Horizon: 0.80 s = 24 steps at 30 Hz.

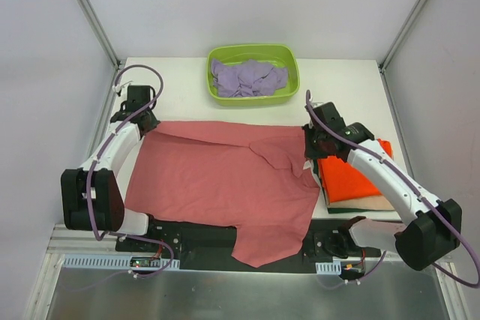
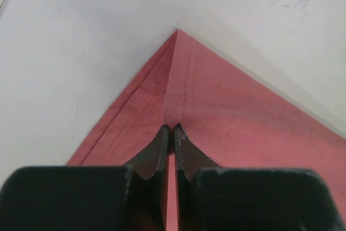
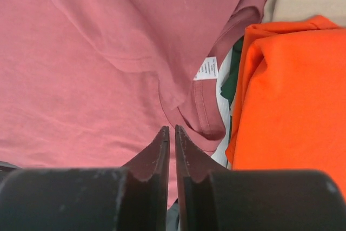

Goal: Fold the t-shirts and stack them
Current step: Fold the flattened tshirt in 1/3 of the way

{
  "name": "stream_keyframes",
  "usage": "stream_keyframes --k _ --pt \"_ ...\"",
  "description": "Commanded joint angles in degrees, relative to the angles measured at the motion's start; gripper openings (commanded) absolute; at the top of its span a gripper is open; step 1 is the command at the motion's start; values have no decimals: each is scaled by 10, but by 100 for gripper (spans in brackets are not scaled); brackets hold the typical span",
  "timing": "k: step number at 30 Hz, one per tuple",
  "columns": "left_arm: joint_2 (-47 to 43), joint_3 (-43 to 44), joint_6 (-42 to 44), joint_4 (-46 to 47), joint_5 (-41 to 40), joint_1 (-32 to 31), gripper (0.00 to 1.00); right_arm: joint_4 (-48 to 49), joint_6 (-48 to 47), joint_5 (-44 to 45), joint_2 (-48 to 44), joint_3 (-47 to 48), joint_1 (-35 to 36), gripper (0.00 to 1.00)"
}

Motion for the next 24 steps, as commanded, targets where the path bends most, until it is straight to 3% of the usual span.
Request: stream_keyframes --k 1,2,3,4,5,8,11,13,18,24 --pt "11 22 -24 -78 -95 14 3 27 -35 -11 -18 -25 26 13" --pt "16 30 -35 -97 -118 14 12 46 -68 -17 -18 -29 35 13" --pt "21 41 -49 -114 -137 14 37 65 -79 -18 -15 -34 50 15" --pt "26 48 -59 -133 -150 15 72 70 -85 -17 -11 -33 59 18" --pt "29 55 -64 -145 -161 15 98 78 -90 -14 -4 -32 64 19" --pt "26 70 -82 -176 -159 17 99 96 -80 9 18 -27 68 36" --pt "-2 74 -85 -173 -105 17 99 102 -54 36 47 -13 67 53" --pt "-19 68 -68 -138 -28 17 99 122 -41 39 63 -12 67 68" --pt "19 44 -45 -26 209 17 99 156 6 48 137 25 60 89" --pt "131 75 -51 -19 220 18 99 162 34 -14 248 81 26 96"
